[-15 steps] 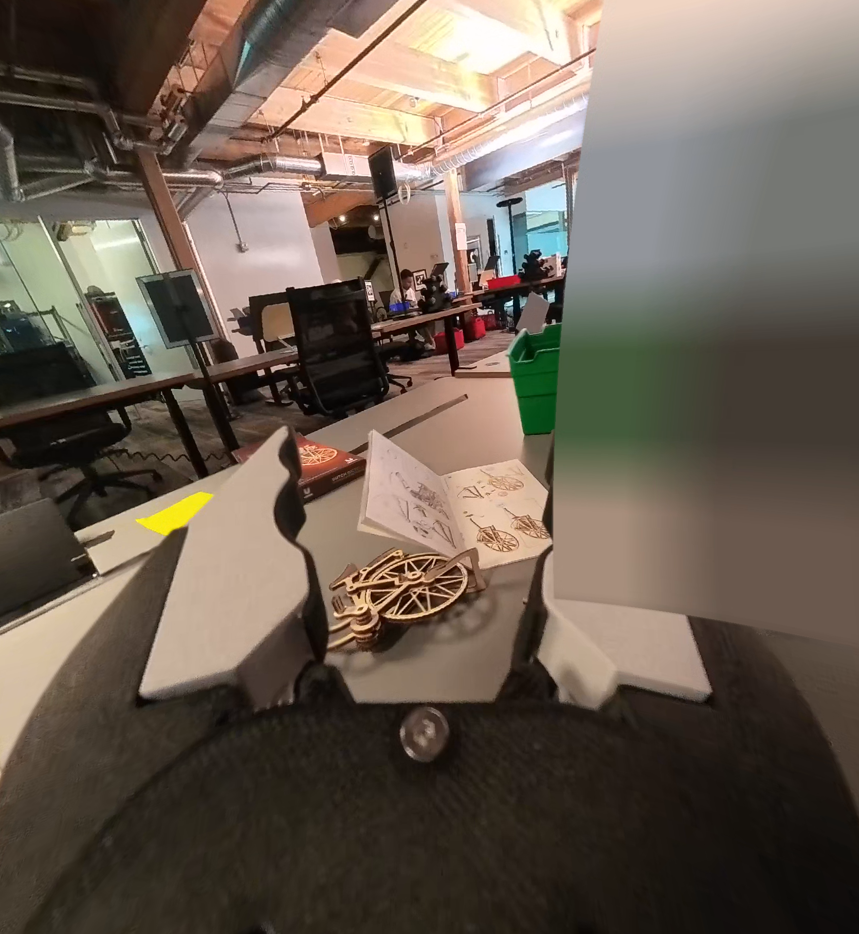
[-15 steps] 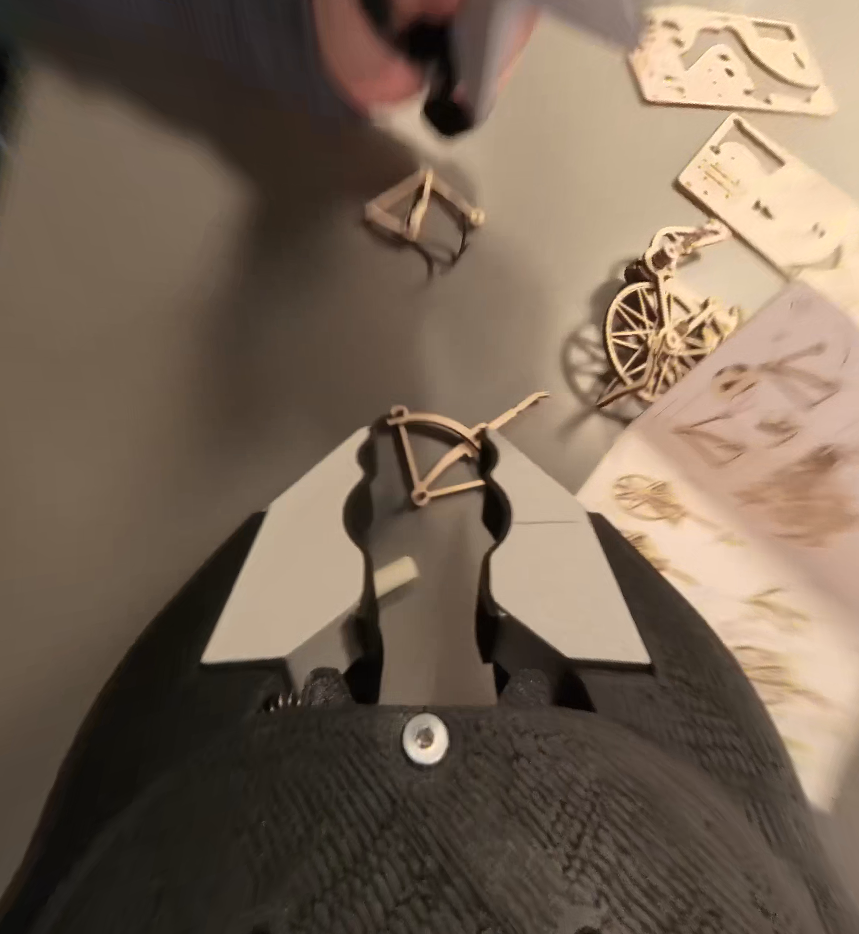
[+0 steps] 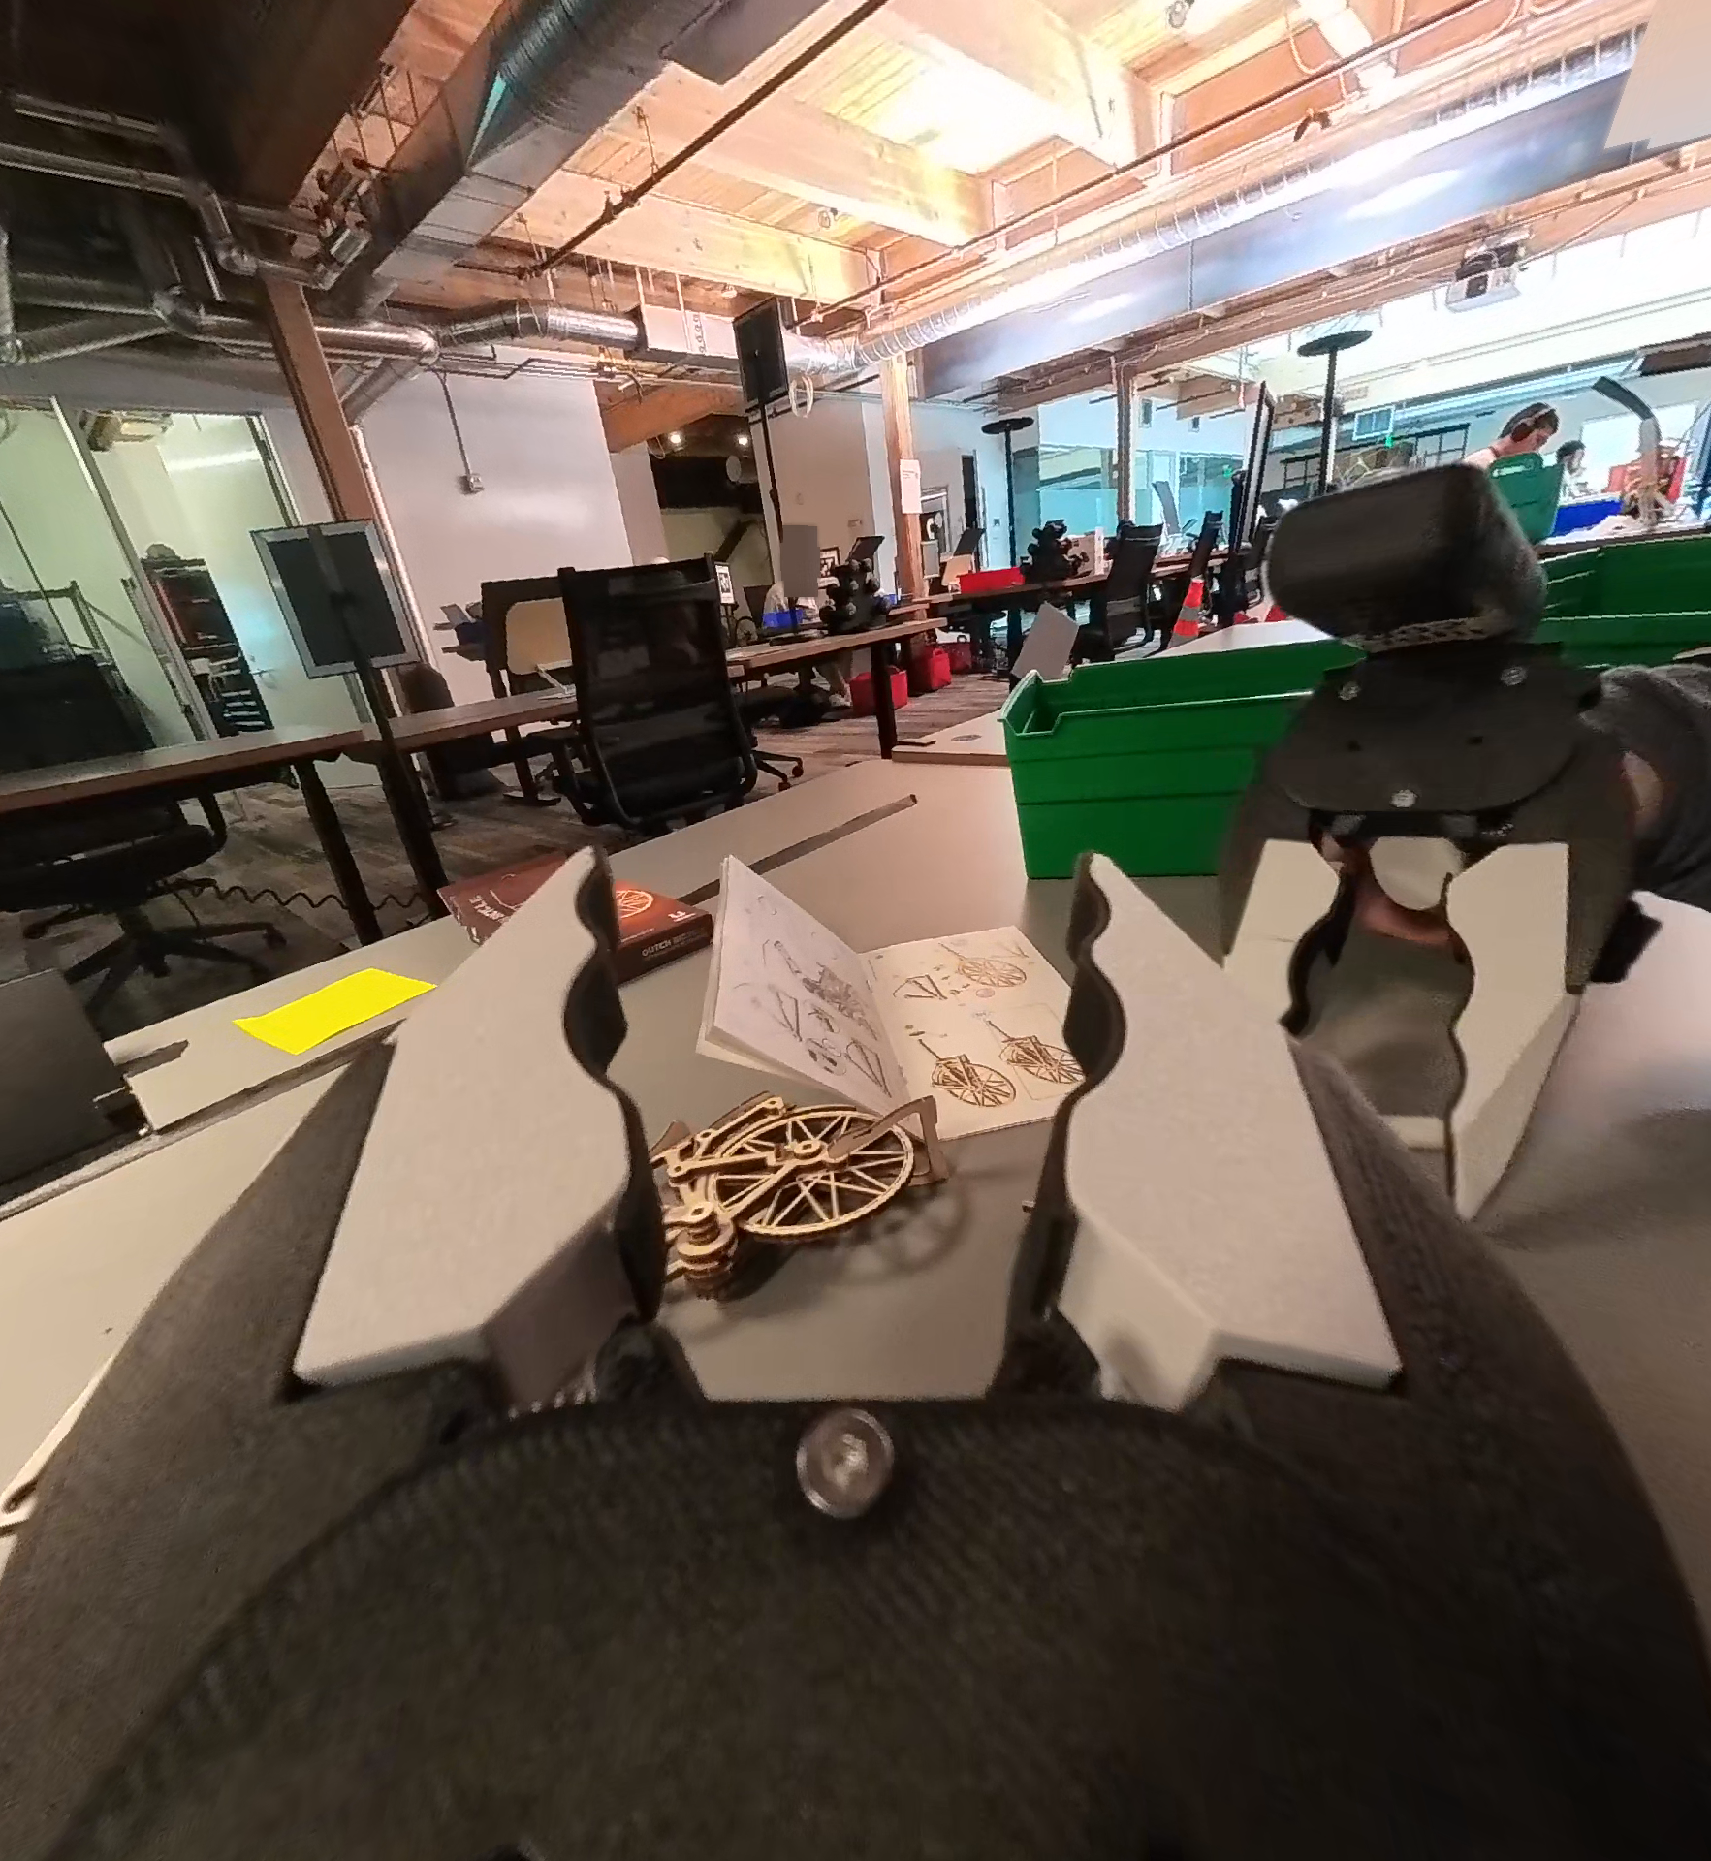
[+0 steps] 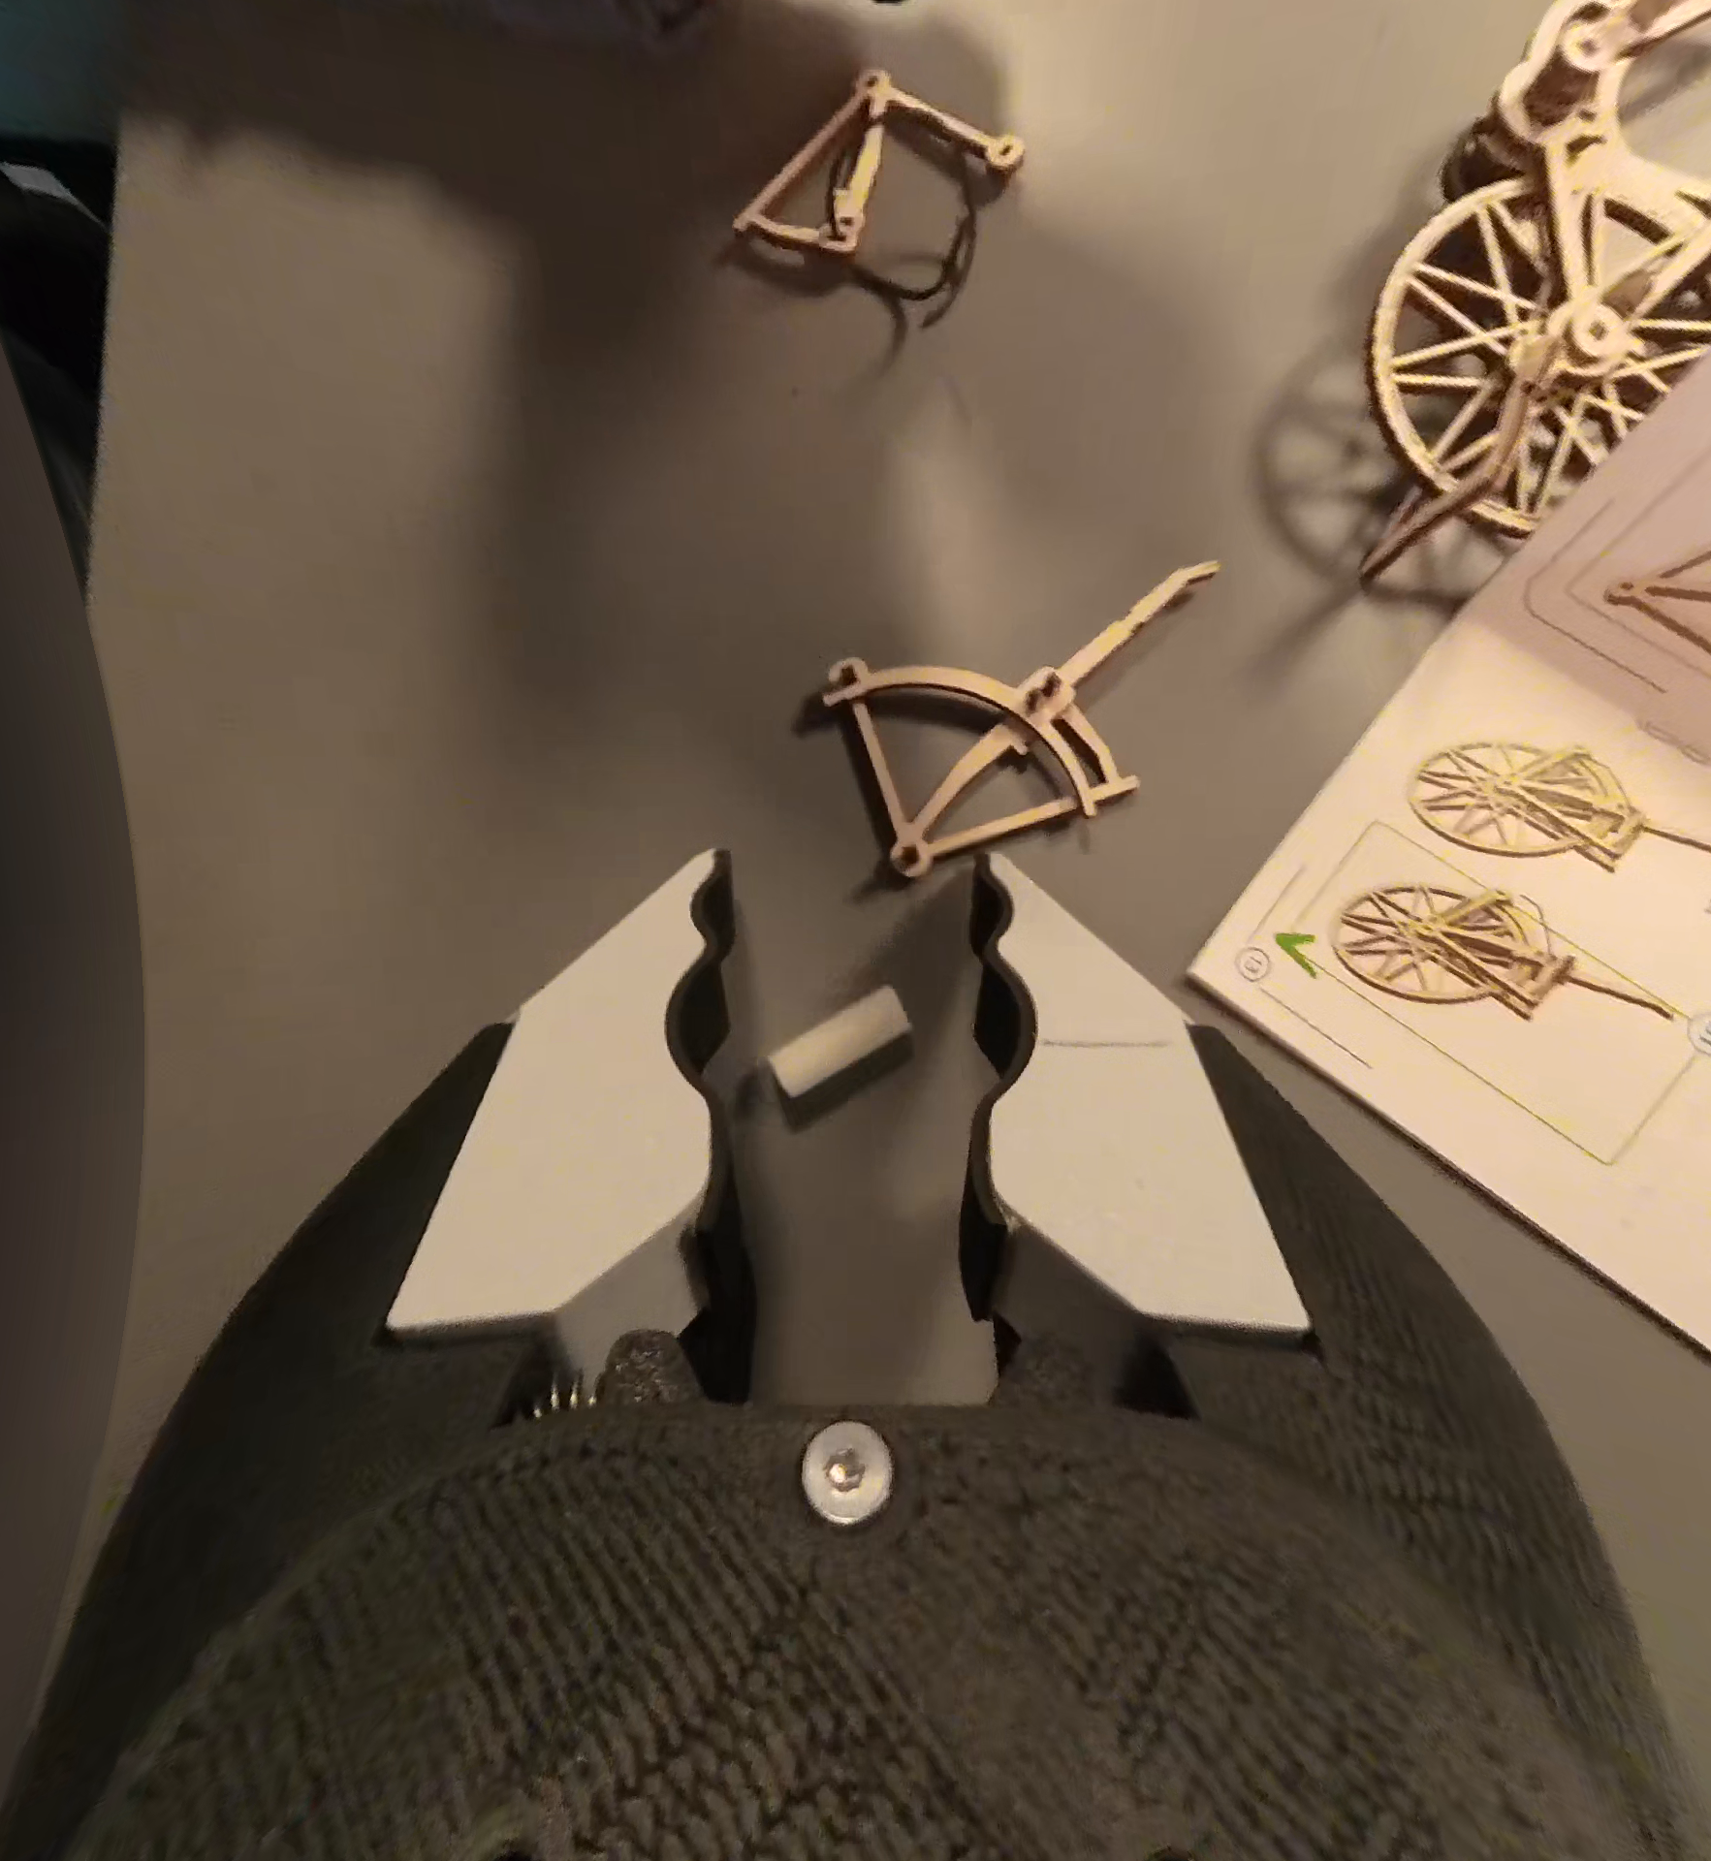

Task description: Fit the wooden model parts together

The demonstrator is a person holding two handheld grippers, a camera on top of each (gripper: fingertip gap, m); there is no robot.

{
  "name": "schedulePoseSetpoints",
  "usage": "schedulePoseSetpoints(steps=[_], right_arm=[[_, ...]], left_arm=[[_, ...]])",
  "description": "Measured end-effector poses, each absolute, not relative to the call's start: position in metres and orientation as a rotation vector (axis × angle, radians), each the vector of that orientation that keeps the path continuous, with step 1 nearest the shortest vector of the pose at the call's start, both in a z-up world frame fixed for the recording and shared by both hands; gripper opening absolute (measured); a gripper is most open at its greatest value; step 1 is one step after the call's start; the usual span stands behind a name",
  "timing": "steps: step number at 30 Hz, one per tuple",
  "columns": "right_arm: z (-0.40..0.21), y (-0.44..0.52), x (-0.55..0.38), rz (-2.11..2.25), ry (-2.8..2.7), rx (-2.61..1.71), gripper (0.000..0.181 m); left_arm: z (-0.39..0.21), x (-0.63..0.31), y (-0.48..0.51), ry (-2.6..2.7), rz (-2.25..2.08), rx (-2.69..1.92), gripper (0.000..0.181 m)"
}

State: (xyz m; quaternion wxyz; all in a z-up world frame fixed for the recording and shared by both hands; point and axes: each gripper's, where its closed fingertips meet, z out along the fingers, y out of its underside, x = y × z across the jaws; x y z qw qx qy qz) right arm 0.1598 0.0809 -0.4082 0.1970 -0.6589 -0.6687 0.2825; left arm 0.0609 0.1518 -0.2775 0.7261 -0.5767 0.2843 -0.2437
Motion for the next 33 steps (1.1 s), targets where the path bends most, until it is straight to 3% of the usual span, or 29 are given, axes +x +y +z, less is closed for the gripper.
schedulePoseSetpoints(steps=[7,12,14,18,33], right_arm=[[-0.388,0.058,0.133,0.961,-1.899,-1.608,0.046],[-0.281,0.168,0.157,0.584,-1.037,-1.169,0.052],[-0.244,0.184,0.199,0.412,-0.691,-0.971,0.045],[-0.26,0.207,0.211,0.14,-0.715,-0.991,0.044],[-0.278,0.274,0.245,-0.095,-0.608,-1.139,0.034]], left_arm=[[-0.279,0.067,0.151,0.6,-0.621,-1.27,0.086],[-0.267,0.047,0.155,0.495,-0.57,-1.219,0.082],[-0.264,0.04,0.157,0.457,-0.558,-1.205,0.082],[-0.266,0.036,0.161,0.414,-0.571,-1.214,0.085],[-0.274,0.042,0.208,0.42,-0.379,-1.258,0.091]])
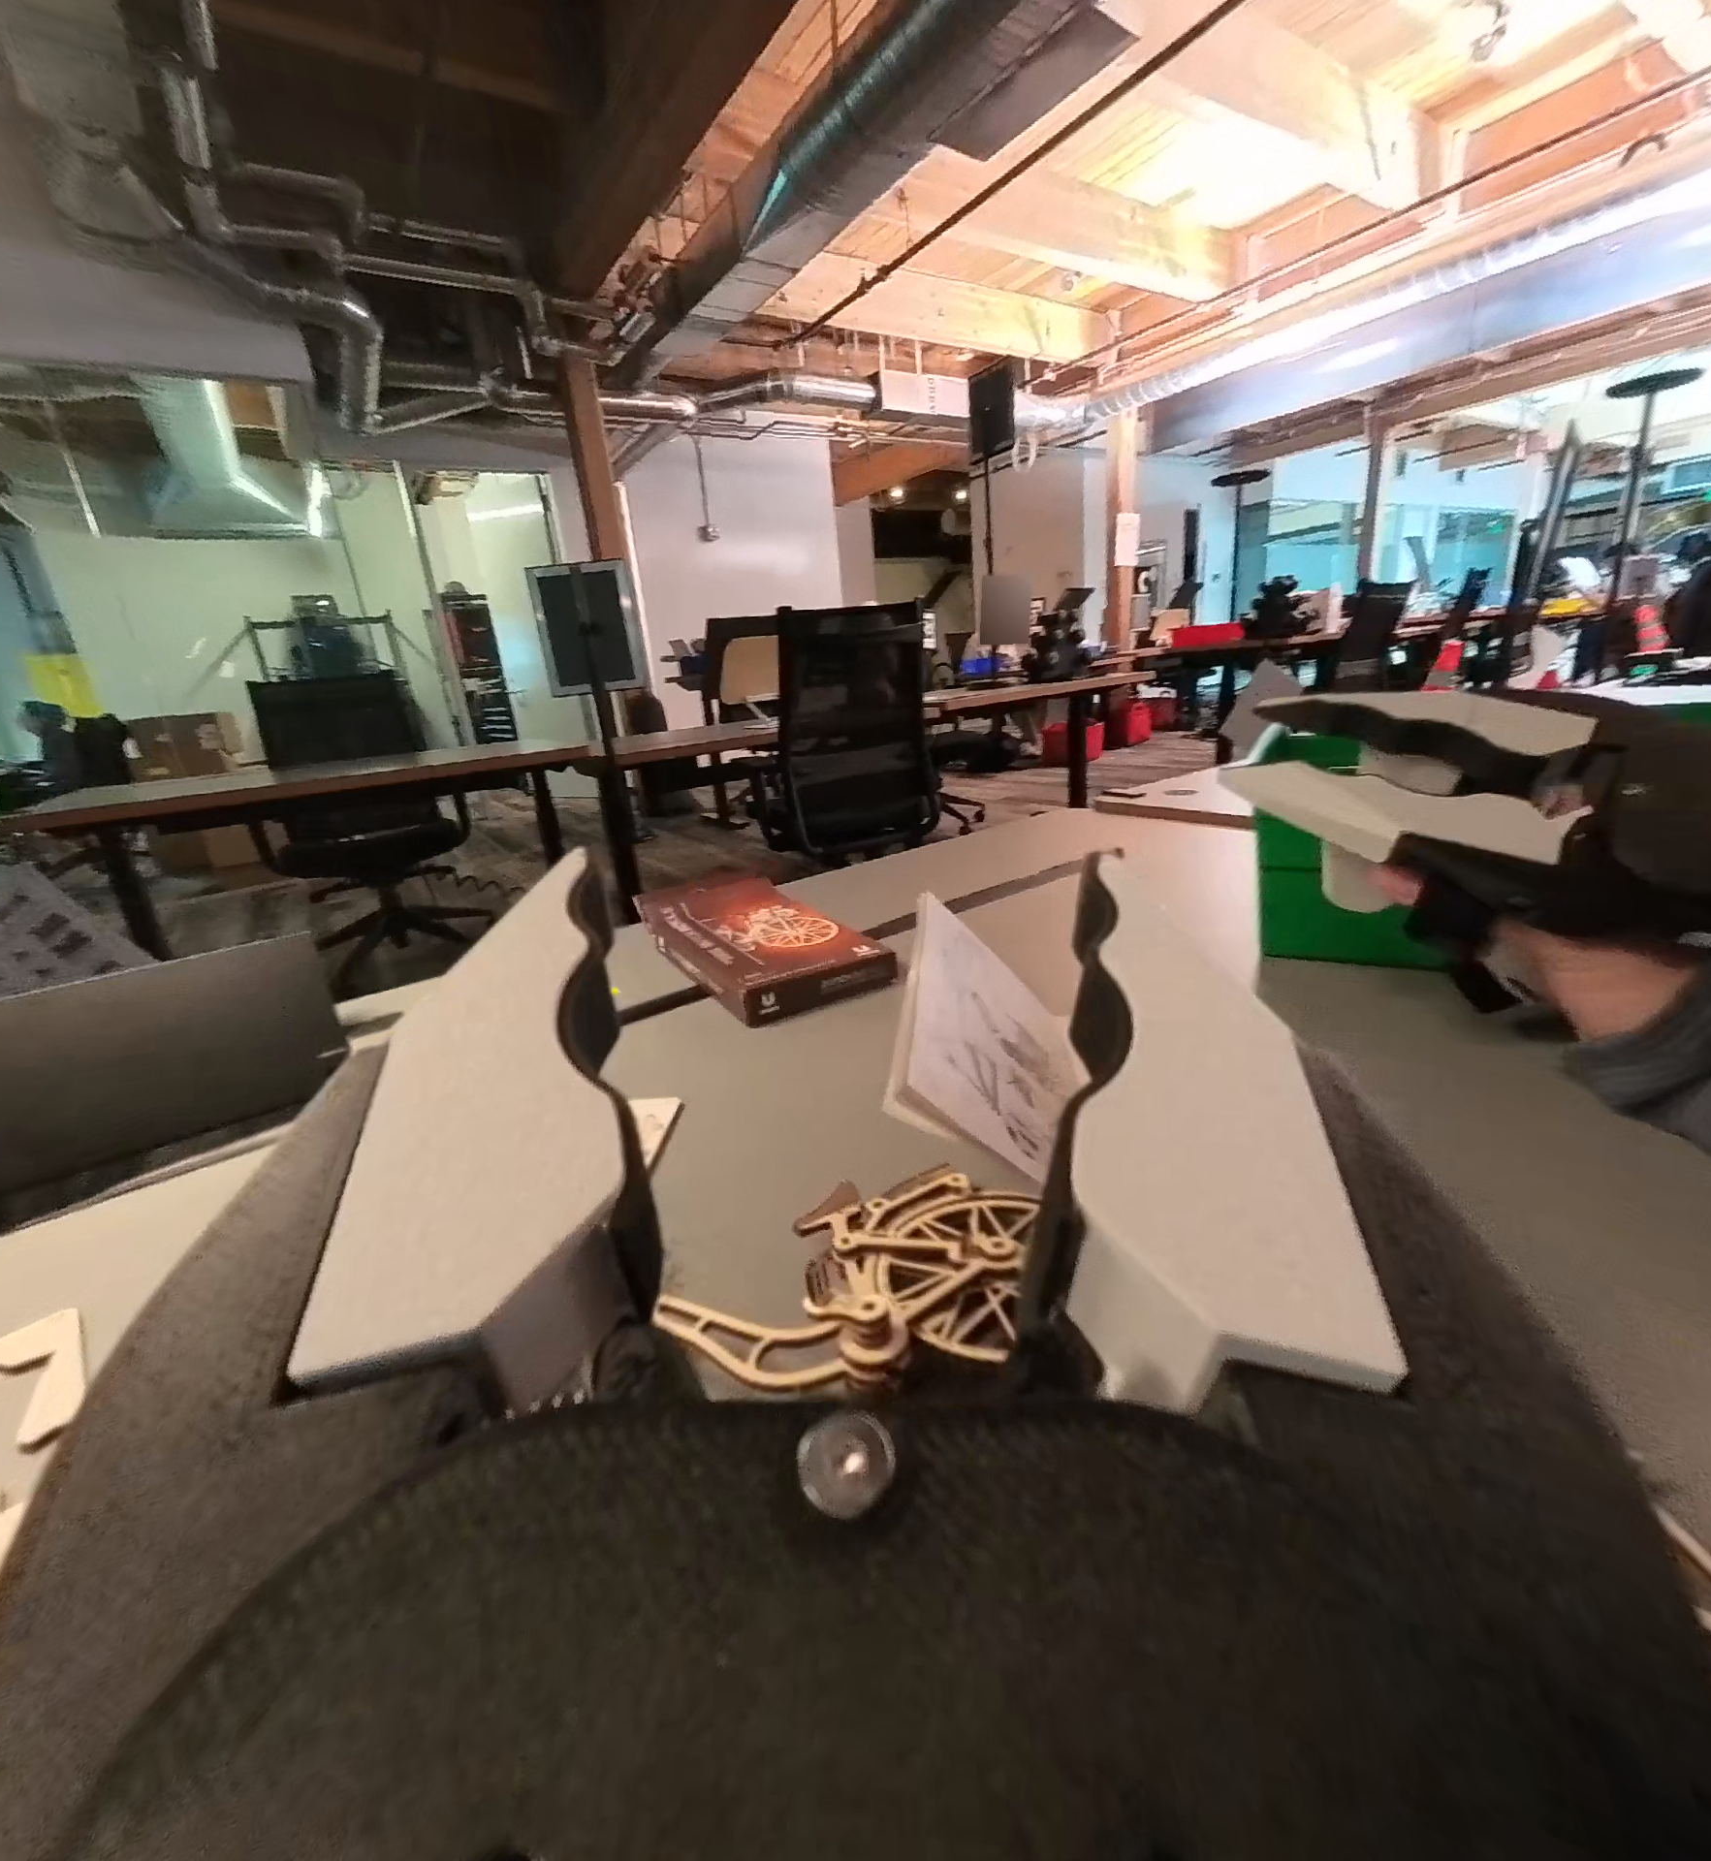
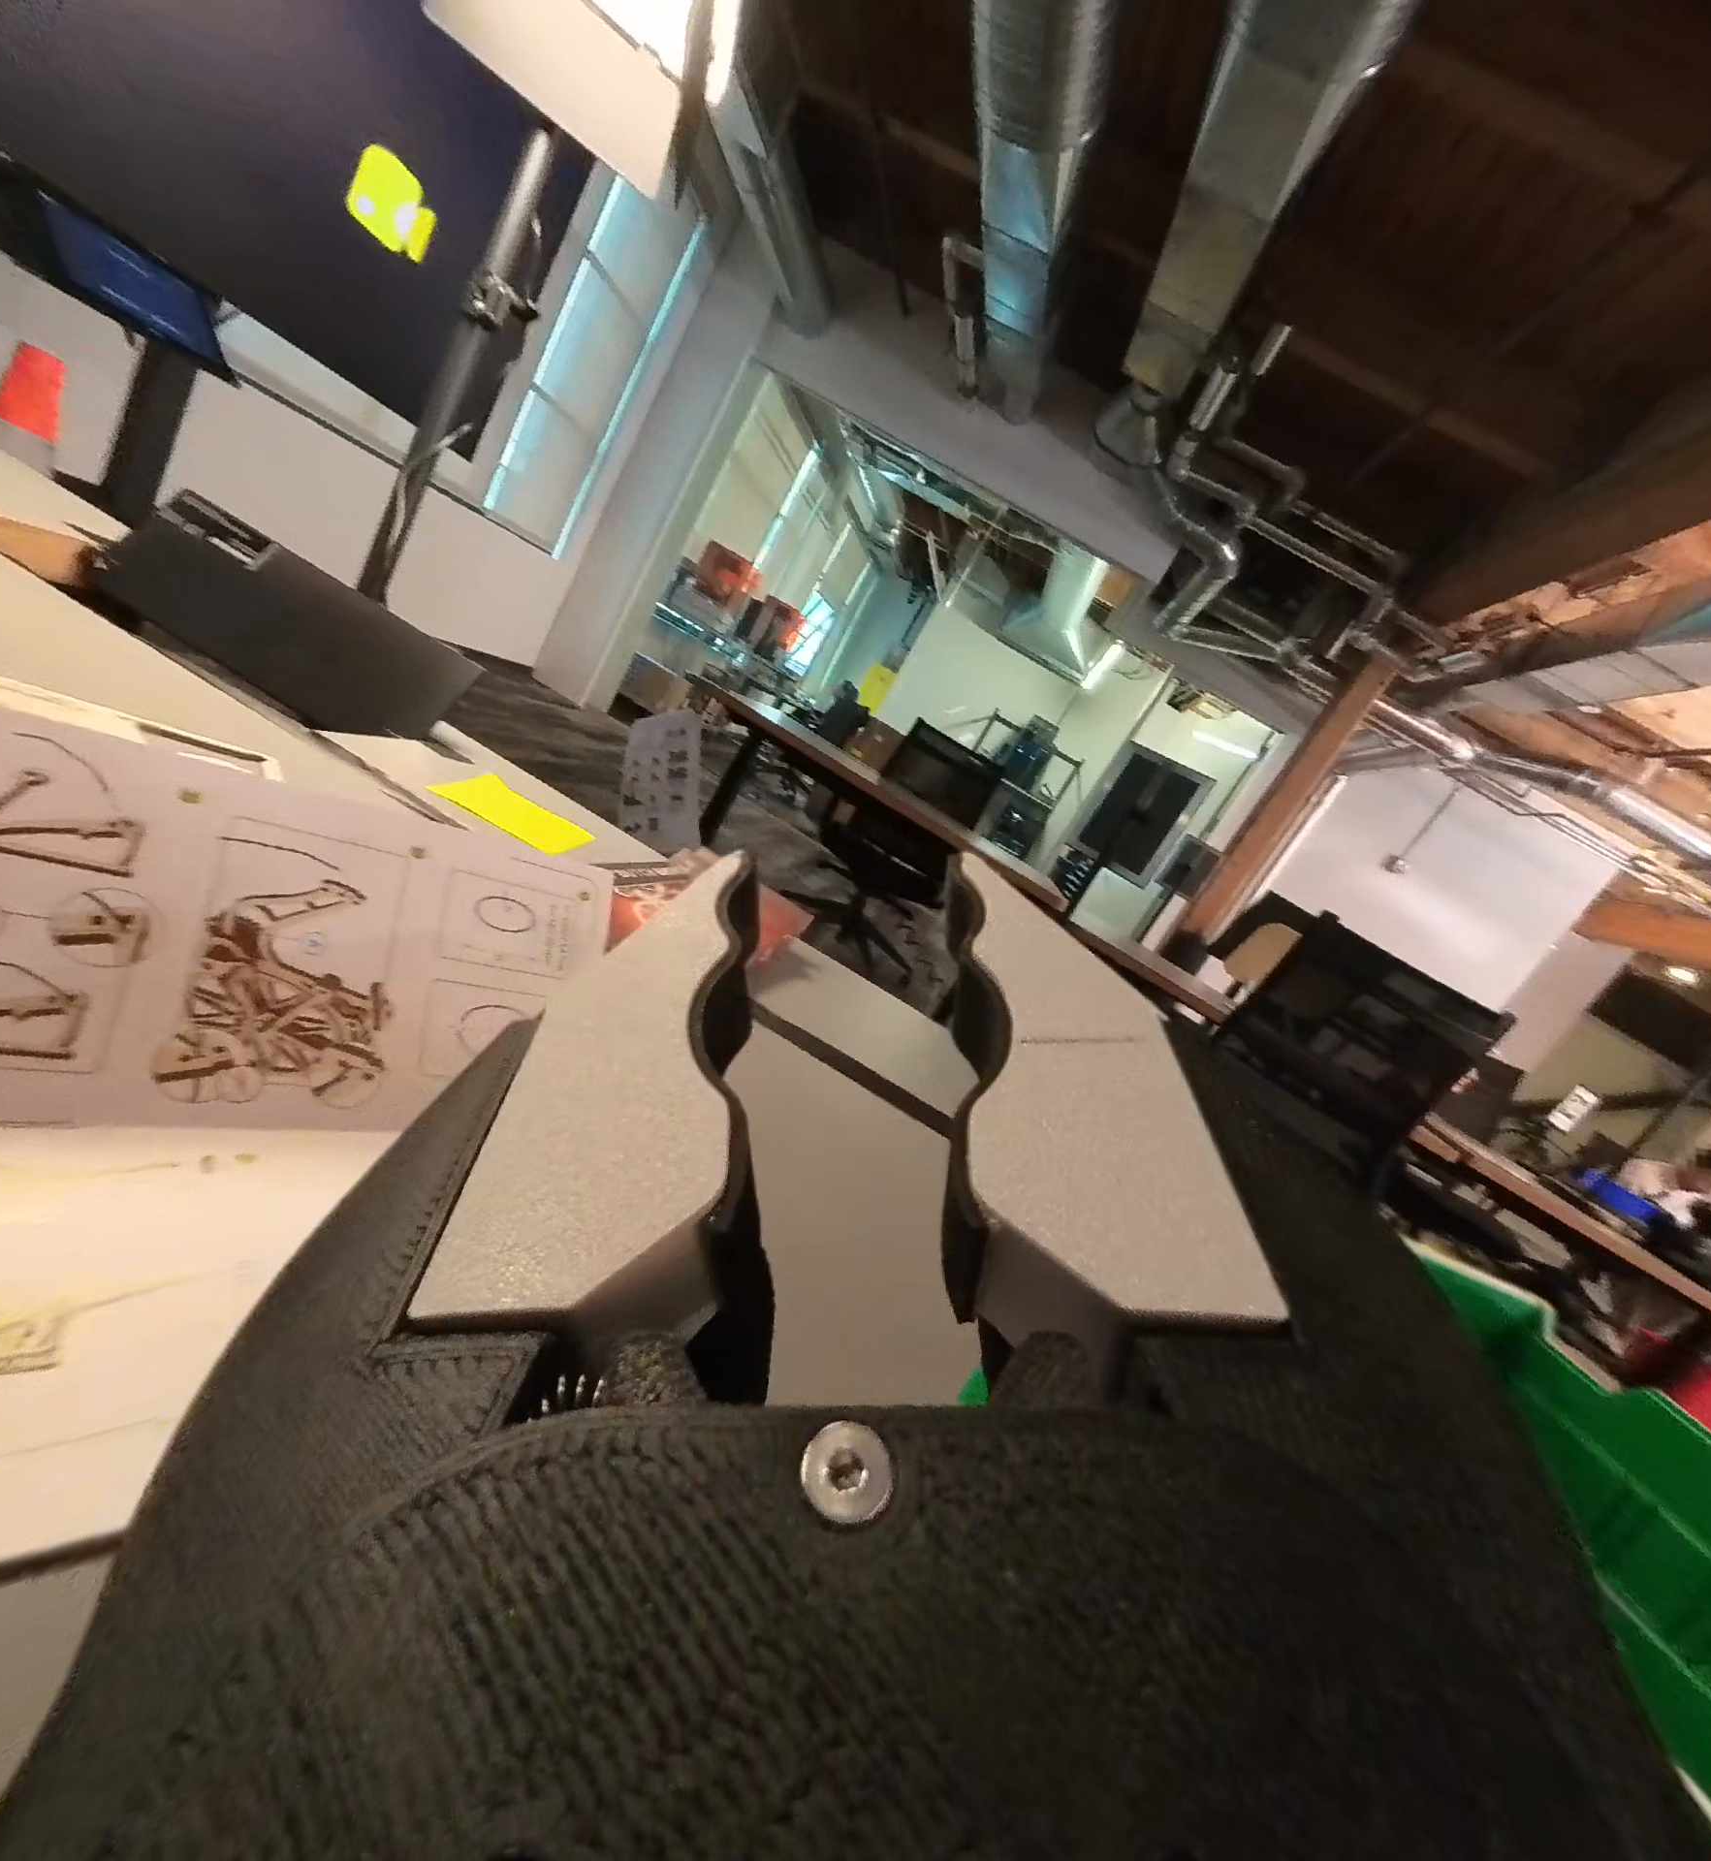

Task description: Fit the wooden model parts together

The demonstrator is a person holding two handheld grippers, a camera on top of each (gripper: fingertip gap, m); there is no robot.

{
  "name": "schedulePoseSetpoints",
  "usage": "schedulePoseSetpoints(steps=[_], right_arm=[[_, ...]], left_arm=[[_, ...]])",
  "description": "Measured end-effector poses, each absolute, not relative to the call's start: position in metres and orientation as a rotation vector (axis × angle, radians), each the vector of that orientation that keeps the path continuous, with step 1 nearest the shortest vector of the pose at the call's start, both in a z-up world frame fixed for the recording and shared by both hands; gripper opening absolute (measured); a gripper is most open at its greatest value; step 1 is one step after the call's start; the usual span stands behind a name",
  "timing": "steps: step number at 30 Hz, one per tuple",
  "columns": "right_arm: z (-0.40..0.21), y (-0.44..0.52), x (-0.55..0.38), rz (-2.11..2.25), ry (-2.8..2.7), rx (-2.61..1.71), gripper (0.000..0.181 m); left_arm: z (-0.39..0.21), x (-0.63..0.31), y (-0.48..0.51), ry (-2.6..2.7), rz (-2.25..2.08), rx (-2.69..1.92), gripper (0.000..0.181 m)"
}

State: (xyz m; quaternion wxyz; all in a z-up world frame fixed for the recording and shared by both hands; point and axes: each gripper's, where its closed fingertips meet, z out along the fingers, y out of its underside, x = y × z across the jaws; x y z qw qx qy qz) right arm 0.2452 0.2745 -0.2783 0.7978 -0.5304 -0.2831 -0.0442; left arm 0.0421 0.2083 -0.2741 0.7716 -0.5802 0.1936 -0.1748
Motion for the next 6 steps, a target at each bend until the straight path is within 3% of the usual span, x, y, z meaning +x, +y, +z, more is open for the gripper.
schedulePoseSetpoints(steps=[2,3,6], right_arm=[[-0.2799,0.2847,0.2513,-0.128,-0.568,-1.17,0.034],[-0.2806,0.2878,0.2526,-0.128,-0.558,-1.18,0.035],[-0.2752,0.2823,0.249,-0.06,-0.558,-1.142,0.031]], left_arm=[[-0.2742,0.0406,0.2125,0.428,-0.329,-1.247,0.081],[-0.2743,0.0414,0.211,0.454,-0.302,-1.225,0.059],[-0.2738,0.042,0.2088,0.478,-0.249,-1.206,0.049]])
